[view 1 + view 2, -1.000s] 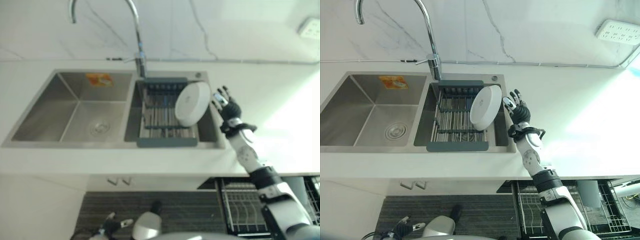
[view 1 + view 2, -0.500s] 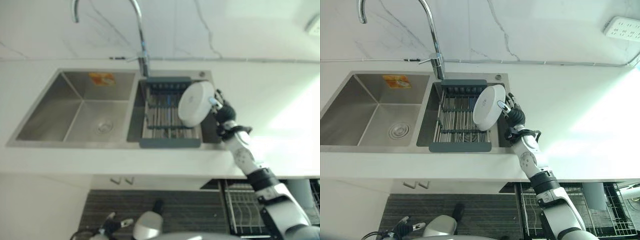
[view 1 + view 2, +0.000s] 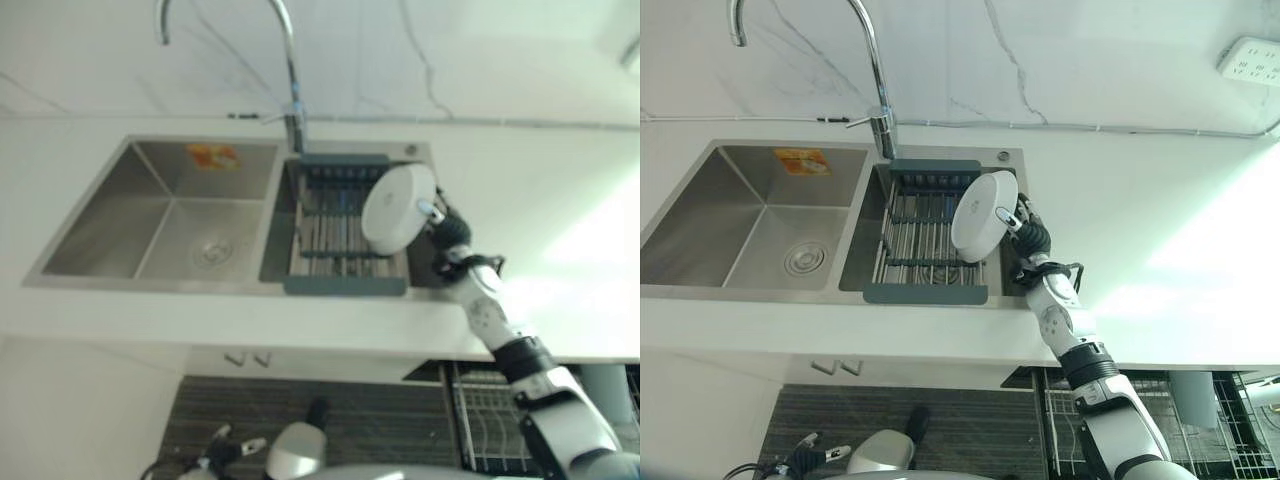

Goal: Place the dishes in the dishwasher.

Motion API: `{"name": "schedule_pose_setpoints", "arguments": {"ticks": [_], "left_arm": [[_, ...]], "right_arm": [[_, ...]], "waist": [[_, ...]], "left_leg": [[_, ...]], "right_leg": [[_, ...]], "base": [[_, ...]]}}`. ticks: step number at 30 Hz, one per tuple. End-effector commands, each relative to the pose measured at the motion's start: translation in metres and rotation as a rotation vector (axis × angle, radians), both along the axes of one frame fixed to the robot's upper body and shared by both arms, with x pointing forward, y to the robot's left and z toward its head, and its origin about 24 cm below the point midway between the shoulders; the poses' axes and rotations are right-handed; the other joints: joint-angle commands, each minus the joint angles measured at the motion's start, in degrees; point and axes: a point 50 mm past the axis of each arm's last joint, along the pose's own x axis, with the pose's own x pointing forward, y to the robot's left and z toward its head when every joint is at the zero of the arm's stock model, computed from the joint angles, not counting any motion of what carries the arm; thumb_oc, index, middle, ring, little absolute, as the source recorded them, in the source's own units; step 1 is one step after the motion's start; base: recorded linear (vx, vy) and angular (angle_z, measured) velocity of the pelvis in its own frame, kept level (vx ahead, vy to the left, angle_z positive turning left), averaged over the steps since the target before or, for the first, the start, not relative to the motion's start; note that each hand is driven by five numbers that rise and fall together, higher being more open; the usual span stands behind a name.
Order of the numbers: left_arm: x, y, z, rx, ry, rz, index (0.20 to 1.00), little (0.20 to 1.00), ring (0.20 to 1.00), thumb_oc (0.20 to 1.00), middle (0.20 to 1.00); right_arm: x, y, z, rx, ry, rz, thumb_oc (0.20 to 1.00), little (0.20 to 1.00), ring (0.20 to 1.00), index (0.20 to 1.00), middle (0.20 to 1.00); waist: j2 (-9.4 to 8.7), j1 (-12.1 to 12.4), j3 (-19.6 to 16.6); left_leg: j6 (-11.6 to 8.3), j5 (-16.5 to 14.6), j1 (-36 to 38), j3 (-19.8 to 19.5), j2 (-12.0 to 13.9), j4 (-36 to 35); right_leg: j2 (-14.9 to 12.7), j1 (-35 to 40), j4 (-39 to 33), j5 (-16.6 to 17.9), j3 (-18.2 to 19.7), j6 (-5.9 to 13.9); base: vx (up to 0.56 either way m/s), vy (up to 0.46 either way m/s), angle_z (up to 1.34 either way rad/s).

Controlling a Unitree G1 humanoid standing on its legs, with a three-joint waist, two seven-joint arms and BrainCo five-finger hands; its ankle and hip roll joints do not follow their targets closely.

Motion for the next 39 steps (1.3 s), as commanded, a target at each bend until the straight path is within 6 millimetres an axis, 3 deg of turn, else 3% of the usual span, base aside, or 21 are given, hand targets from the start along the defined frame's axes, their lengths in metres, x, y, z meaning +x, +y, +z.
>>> {"name": "schedule_pose_setpoints", "arguments": {"ticks": [1,13,34,35,36,39], "left_arm": [[0.003,-0.001,-0.001,0.005,0.012,-0.063,1.000,1.000,1.000,1.000,1.000],[0.000,0.003,-0.001,0.029,0.030,-0.065,1.000,1.000,1.000,1.000,1.000],[-0.010,0.009,-0.004,0.098,0.132,-0.178,1.000,1.000,1.000,1.000,1.000],[-0.010,0.007,-0.004,0.096,0.128,-0.182,1.000,1.000,1.000,1.000,1.000],[-0.008,0.007,-0.004,0.102,0.123,-0.199,1.000,1.000,1.000,1.000,1.000],[-0.004,0.005,-0.003,0.115,0.117,-0.280,1.000,1.000,1.000,1.000,1.000]], "right_arm": [[0.005,0.002,0.013,-0.026,-0.056,0.029,1.000,1.000,1.000,1.000,1.000],[0.009,0.008,0.018,-0.025,-0.062,0.046,1.000,1.000,1.000,1.000,1.000],[0.025,-0.005,0.025,-0.098,-0.020,-0.025,1.000,1.000,1.000,1.000,1.000],[0.026,-0.006,0.027,-0.141,-0.027,-0.042,0.360,0.360,0.360,0.360,0.360],[0.026,-0.007,0.027,-0.164,-0.037,-0.047,0.200,0.200,0.200,0.200,0.200],[0.027,-0.005,0.033,-0.245,-0.069,-0.063,0.200,0.200,0.200,0.200,0.200]], "waist": [[3.21,1.4,-2.3],[2.99,2.0,-2.1],[3.31,3.3,-1.5],[3.30,3.3,-1.5],[3.29,3.4,-1.5],[3.33,3.5,-1.4]], "left_leg": [[-1.34,-0.2,0.2,4.2,5.1,0.1],[-1.30,-0.2,0.4,4.3,5.0,0.1],[-1.48,-0.2,0.4,3.3,4.9,0.1],[-1.47,-0.2,0.3,3.2,4.8,0.1],[-1.45,-0.2,0.4,3.2,4.8,0.1],[-1.34,-0.2,0.4,3.2,4.6,0.1]], "right_leg": [[-1.5,-3.2,3.3,0.8,0.7,0.91],[-1.7,-2.8,3.4,0.8,0.2,1.10],[-1.6,-2.7,3.6,0.4,0.0,1.11],[-1.6,-2.6,3.6,0.4,0.0,1.10],[-1.6,-2.6,3.6,0.4,-0.1,1.13],[-1.8,-2.7,3.7,0.6,0.0,1.25]], "base": [[0.01,0.016,0.05],[0.00,0.001,0.00],[0.00,0.002,0.02],[0.00,0.000,0.00],[0.00,0.000,0.00],[0.00,0.004,0.01]]}}
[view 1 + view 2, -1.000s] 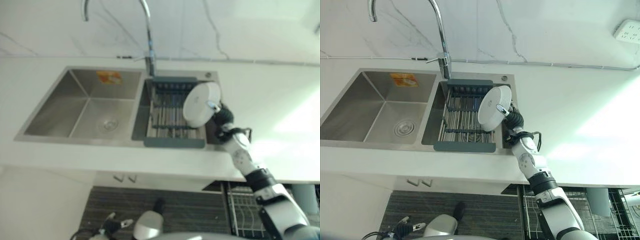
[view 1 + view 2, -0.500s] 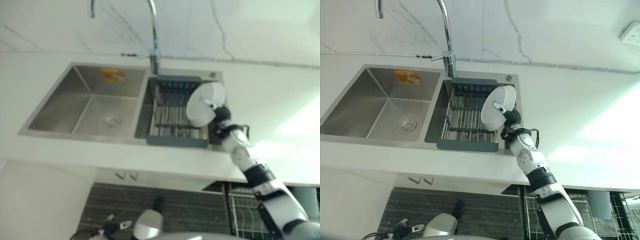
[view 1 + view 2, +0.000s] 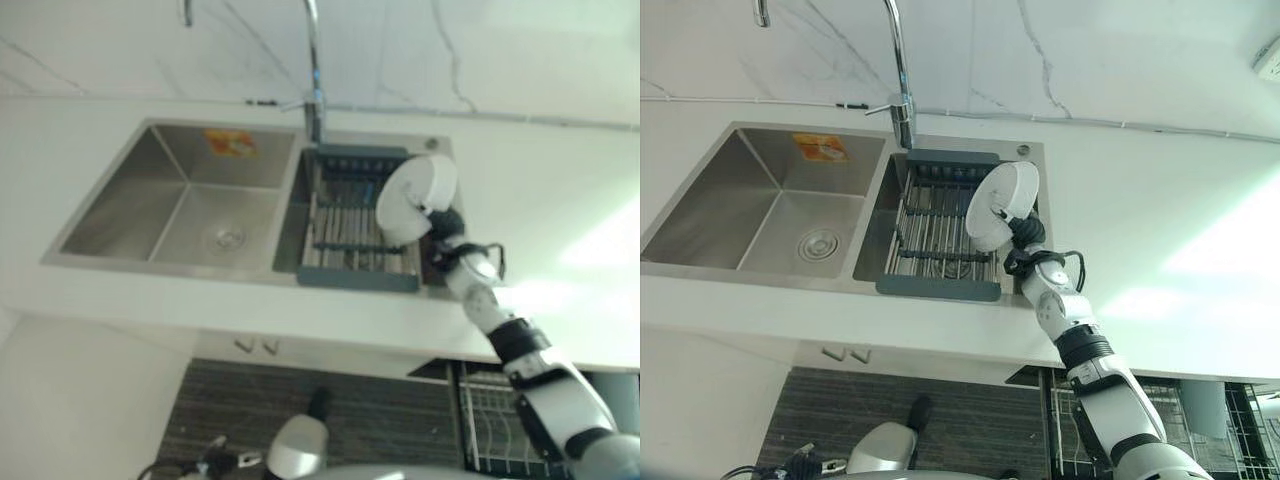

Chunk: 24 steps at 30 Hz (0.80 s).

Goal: Place the dishes in the dishwasher.

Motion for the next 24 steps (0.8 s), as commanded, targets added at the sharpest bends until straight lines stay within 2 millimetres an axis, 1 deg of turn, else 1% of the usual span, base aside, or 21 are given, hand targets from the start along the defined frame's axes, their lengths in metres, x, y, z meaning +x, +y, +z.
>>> {"name": "schedule_pose_setpoints", "arguments": {"ticks": [1,6,10,13,16,19,20,21,24], "left_arm": [[0.001,0.001,0.000,0.026,0.025,-0.095,1.000,1.000,1.000,1.000,1.000],[0.003,0.000,0.000,0.018,0.016,-0.072,1.000,1.000,1.000,1.000,1.000],[0.003,0.001,0.000,0.004,0.014,-0.049,1.000,1.000,1.000,1.000,1.000],[0.000,0.001,0.000,0.001,0.017,-0.048,1.000,1.000,1.000,1.000,1.000],[-0.001,0.000,0.000,0.000,0.015,-0.056,1.000,1.000,1.000,1.000,1.000],[0.002,-0.002,0.000,-0.015,0.000,-0.055,1.000,1.000,1.000,1.000,1.000],[0.002,-0.002,-0.001,-0.015,0.001,-0.044,1.000,1.000,1.000,1.000,1.000],[0.001,-0.002,-0.001,-0.010,0.016,-0.036,1.000,1.000,1.000,1.000,1.000],[0.004,-0.006,-0.001,-0.002,0.004,-0.093,1.000,1.000,1.000,1.000,1.000]], "right_arm": [[0.009,0.001,0.028,-0.075,-0.118,0.004,0.200,0.200,0.200,0.200,0.200],[0.010,0.003,0.033,-0.063,-0.159,0.004,0.200,0.200,0.200,0.200,0.200],[0.008,0.004,0.042,-0.074,-0.246,0.045,0.200,0.200,0.200,0.200,0.200],[0.005,0.006,0.044,-0.068,-0.283,0.058,0.200,0.200,0.200,0.200,0.200],[0.001,0.008,0.049,-0.003,-0.347,0.047,0.200,0.200,0.200,0.200,0.200],[-0.005,0.013,0.060,0.060,-0.451,0.032,0.200,0.200,0.200,0.200,0.200],[-0.010,0.016,0.067,0.080,-0.505,0.027,0.200,0.200,0.200,0.200,0.200],[-0.012,0.018,0.070,0.090,-0.525,0.021,0.200,0.200,0.200,0.200,0.200],[-0.021,0.020,0.078,0.149,-0.600,-0.003,0.200,0.200,0.200,0.200,0.200]], "waist": [[3.13,2.1,-3.3],[3.30,2.1,-3.2],[3.59,2.1,-3.0],[3.57,2.0,-3.1],[3.54,1.9,-3.1],[3.45,1.3,-3.5],[3.38,0.9,-3.5],[3.35,0.7,-3.6],[3.01,-0.6,-4.1]], "left_leg": [[-0.86,-1.4,0.9,3.5,4.8,0.1],[-0.80,-1.5,0.9,3.5,4.7,0.1],[-0.89,-1.6,1.0,3.5,4.7,0.1],[-0.93,-1.6,1.1,3.7,4.8,0.1],[-0.92,-1.7,1.3,4.2,4.9,0.1],[-0.76,-1.8,1.4,4.8,5.0,0.1],[-0.73,-2.1,1.8,5.4,5.2,0.1],[-0.71,-2.2,2.0,5.7,5.3,0.1],[-0.80,-2.7,3.0,7.4,6.0,0.1]], "right_leg": [[-1.9,-3.3,3.6,0.8,1.4,1.30],[-2.1,-3.4,3.7,0.8,1.6,1.34],[-2.2,-3.5,3.8,0.7,1.7,1.37],[-2.2,-3.4,3.6,0.9,1.5,1.40],[-2.2,-3.3,3.6,0.9,1.4,1.45],[-2.2,-3.6,3.5,1.1,1.7,1.49],[-2.2,-3.6,3.6,1.1,1.9,1.53],[-2.2,-3.7,3.5,1.1,2.1,1.54],[-1.9,-3.7,3.5,1.0,3.3,1.41]], "base": [[0.00,0.000,0.00],[0.00,0.000,0.00],[0.00,0.000,0.00],[0.00,0.000,0.00],[0.00,0.000,0.00],[-0.01,-0.013,-0.01],[-0.03,-0.050,-0.04],[-0.04,-0.087,-0.05],[-0.04,-0.113,-0.21]]}}
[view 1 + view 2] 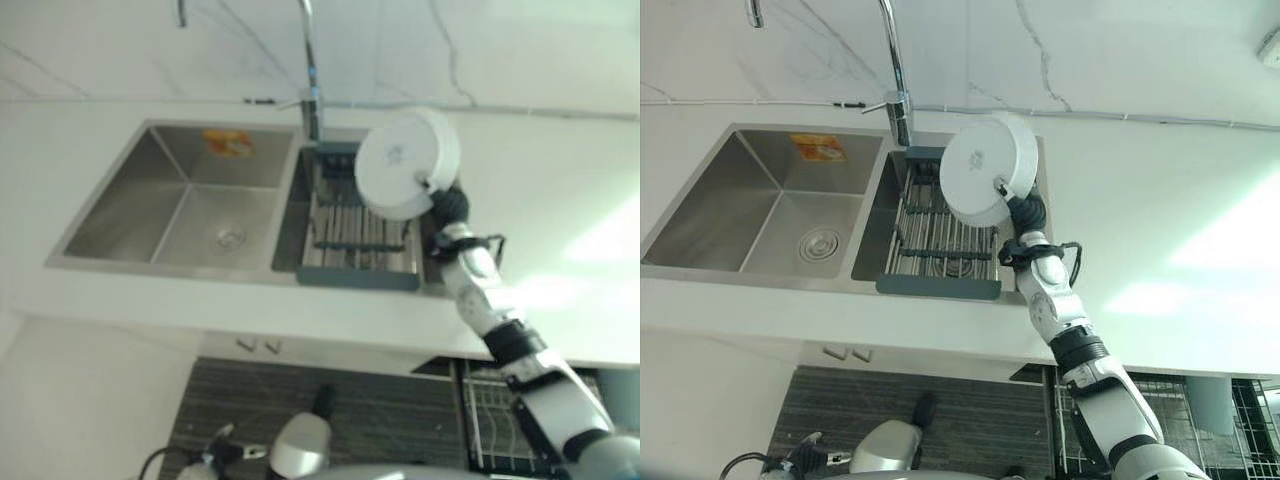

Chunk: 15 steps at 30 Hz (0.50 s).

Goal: Place the dishes in the dishwasher.

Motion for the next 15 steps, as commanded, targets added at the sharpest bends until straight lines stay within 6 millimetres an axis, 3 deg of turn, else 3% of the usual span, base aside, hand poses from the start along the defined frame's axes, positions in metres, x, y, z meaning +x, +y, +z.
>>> {"name": "schedule_pose_setpoints", "arguments": {"ticks": [1,11,15], "left_arm": [[-0.001,-0.003,-0.002,0.024,0.026,-0.121,1.000,1.000,1.000,1.000,1.000],[0.030,-0.026,0.002,0.022,-0.026,-0.279,1.000,1.000,1.000,1.000,1.000],[0.049,-0.039,0.005,0.033,-0.048,-0.368,1.000,1.000,1.000,1.000,1.000]], "right_arm": [[-0.007,-0.011,0.034,0.068,-0.212,-0.051,0.200,0.200,0.200,0.200,0.200],[-0.032,-0.018,0.052,0.217,-0.347,0.016,0.200,0.200,0.200,0.200,0.200],[-0.049,-0.033,0.056,0.308,-0.389,0.057,0.200,0.200,0.200,0.200,0.200]], "waist": [[1.50,-0.3,-5.1],[0.50,-6.3,-6.9],[0.21,-10.6,-7.3]], "left_leg": [[-1.25,-3.4,1.6,6.8,5.7,0.0],[-1.94,-4.1,4.2,11.1,8.4,0.0],[-1.58,-5.7,5.2,13.0,8.8,2.5]], "right_leg": [[-1.8,-4.2,3.4,0.9,2.4,1.31],[-0.1,-5.2,3.7,-0.2,7.6,0.37],[0.5,-7.2,5.7,-1.1,11.9,-0.32]], "base": [[-0.04,-0.141,-0.25],[-0.04,-0.113,-0.40],[-0.05,-0.098,-0.48]]}}
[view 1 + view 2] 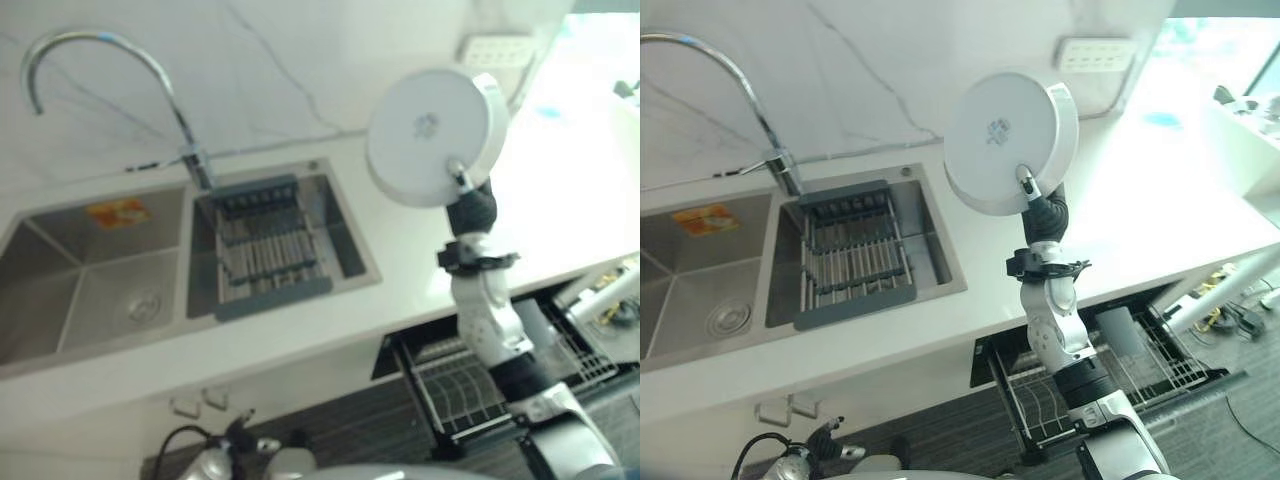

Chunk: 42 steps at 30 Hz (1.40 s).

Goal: Place the dishes in the dishwasher.

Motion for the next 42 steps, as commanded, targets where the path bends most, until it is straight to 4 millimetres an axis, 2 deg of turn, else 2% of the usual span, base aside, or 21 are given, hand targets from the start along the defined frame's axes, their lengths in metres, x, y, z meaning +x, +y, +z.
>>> {"name": "schedule_pose_setpoints", "arguments": {"ticks": [1,5,10,13,14,18,21,23,26,28,29,32,36,39,42], "left_arm": [[0.013,-0.004,0.001,0.048,0.006,-0.113,1.000,1.000,1.000,1.000,1.000],[0.027,-0.009,0.005,0.041,-0.003,-0.122,1.000,1.000,1.000,1.000,1.000],[0.032,-0.012,0.005,0.023,0.001,-0.103,1.000,1.000,1.000,1.000,1.000],[0.031,-0.015,0.005,0.006,-0.005,-0.081,1.000,1.000,1.000,1.000,1.000],[0.025,-0.014,0.003,0.007,-0.010,-0.058,1.000,1.000,1.000,1.000,1.000],[0.024,-0.007,0.004,0.017,-0.022,-0.026,1.000,1.000,1.000,1.000,1.000],[0.019,0.004,0.005,0.032,-0.016,0.000,1.000,1.000,1.000,1.000,1.000],[0.014,0.017,0.006,0.058,-0.006,0.001,1.000,1.000,1.000,1.000,1.000],[0.016,0.024,0.010,0.070,-0.018,-0.009,1.000,1.000,1.000,1.000,1.000],[0.019,0.026,0.012,0.073,-0.030,-0.014,1.000,1.000,1.000,1.000,1.000],[0.021,0.027,0.014,0.076,-0.035,-0.031,1.000,1.000,1.000,1.000,1.000],[0.022,0.030,0.016,0.071,-0.042,-0.029,1.000,1.000,1.000,1.000,1.000],[0.027,0.037,0.022,0.089,-0.043,-0.072,1.000,1.000,1.000,1.000,1.000],[0.027,0.041,0.025,0.114,-0.040,-0.109,1.000,1.000,1.000,1.000,1.000],[0.030,0.049,0.029,0.143,-0.030,-0.154,1.000,1.000,1.000,1.000,1.000]], "right_arm": [[-0.006,-0.012,0.046,0.087,-0.232,0.026,0.200,0.200,0.200,0.200,0.200],[-0.015,-0.025,0.038,0.115,-0.217,0.054,0.200,0.200,0.200,0.200,0.200],[-0.030,-0.044,0.034,0.084,-0.232,0.022,0.200,0.200,0.200,0.200,0.200],[-0.038,-0.058,0.031,-0.035,-0.227,-0.078,0.200,0.200,0.200,0.200,0.200],[-0.046,-0.080,0.026,-0.111,-0.218,-0.187,0.200,0.200,0.200,0.200,0.200],[-0.054,-0.097,0.025,-0.427,-0.226,-0.339,0.200,0.200,0.200,0.200,0.200],[-0.061,-0.110,0.024,-0.724,-0.229,-0.442,0.200,0.200,0.200,0.200,0.200],[-0.066,-0.126,0.027,-1.009,-0.226,-0.570,0.200,0.200,0.200,0.200,0.200],[-0.065,-0.133,0.027,-1.338,-0.226,-0.661,0.200,0.200,0.200,0.200,0.200],[-0.063,-0.135,0.026,-1.495,-0.241,-0.685,0.200,0.200,0.200,0.200,0.200],[-0.062,-0.137,0.029,-1.564,-0.242,-0.682,0.200,0.200,0.200,0.200,0.200],[-0.059,-0.137,0.027,-1.613,-0.223,-0.639,0.200,0.200,0.200,0.200,0.200],[-0.050,-0.136,0.014,-1.852,-0.195,-0.555,0.200,0.200,0.200,0.200,0.200],[-0.045,-0.127,0.010,-2.009,-0.246,-0.449,0.200,0.200,0.200,0.200,0.200],[-0.040,-0.117,-0.001,-2.188,-0.303,-0.279,0.200,0.200,0.200,0.200,0.200]], "waist": [[-0.11,0.6,-0.8],[0.20,-3.6,-0.7],[0.30,-7.4,-0.7],[0.31,-8.8,-0.3],[0.19,-10.0,0.3],[0.08,-10.7,1.0],[-0.13,-11.0,1.3],[-0.70,-10.9,1.7],[-1.14,-10.8,2.4],[-1.21,-10.7,2.7],[-1.34,-10.5,3.1],[-1.49,-9.9,3.5],[-1.59,-8.5,4.3],[-1.66,-7.6,4.7],[-2.16,-5.6,4.8]], "left_leg": [[0.53,-5.5,1.0,2.1,2.2,3.6],[0.98,-7.1,1.4,4.1,2.5,5.7],[1.16,-7.6,2.8,6.8,2.4,4.7],[1.39,-7.9,2.8,7.6,2.2,4.6],[1.51,-8.0,2.6,8.1,2.0,4.7],[1.71,-8.3,1.7,7.7,1.7,5.2],[1.82,-8.6,1.3,7.2,1.4,5.6],[1.87,-8.8,0.8,6.8,1.1,5.8],[1.96,-8.9,0.0,6.7,0.9,6.1],[2.05,-9.0,-0.4,6.5,0.7,6.2],[2.19,-9.1,-0.8,6.2,0.5,6.4],[2.46,-9.2,-1.1,5.4,0.0,6.5],[2.92,-9.4,-2.1,4.1,-0.8,7.1],[3.07,-9.4,-2.5,3.3,-1.1,7.3],[3.26,-9.5,-3.1,2.1,-1.3,8.1]], "right_leg": [[-4.0,-3.5,5.2,-1.7,0.8,1.37],[-3.6,-5.0,5.5,-1.1,4.7,1.49],[-3.7,-6.3,4.7,-0.1,7.5,2.43],[-3.7,-7.3,5.0,0.1,8.5,2.59],[-3.6,-8.0,5.2,0.2,9.1,2.66],[-3.5,-9.1,5.8,0.1,9.7,2.64],[-3.5,-9.6,6.3,0.1,10.0,2.73],[-3.7,-10.0,6.5,0.3,10.0,3.00],[-3.8,-10.9,6.9,0.5,9.9,3.29],[-3.9,-11.3,7.0,0.7,10.1,3.39],[-3.9,-11.6,7.1,0.9,10.2,3.48],[-4.1,-11.7,7.3,1.0,10.4,3.76],[-4.8,-12.0,7.8,1.2,9.9,4.16],[-5.2,-11.9,8.1,1.1,9.4,4.43],[-5.5,-11.4,8.7,0.8,8.3,4.59]], "base": [[-0.04,-0.058,-0.82],[-0.01,-0.042,-0.61],[0.00,-0.035,-0.46],[-0.03,-0.004,-0.21],[-0.04,-0.009,-0.23],[-0.05,0.004,-0.05],[0.00,0.000,0.00],[-0.04,-0.025,0.01],[-0.07,-0.019,0.00],[-0.07,-0.002,0.00],[-0.06,-0.011,0.02],[-0.02,-0.013,0.02],[-0.05,-0.018,0.02],[-0.02,-0.007,0.14],[0.01,-0.039,0.17]]}}
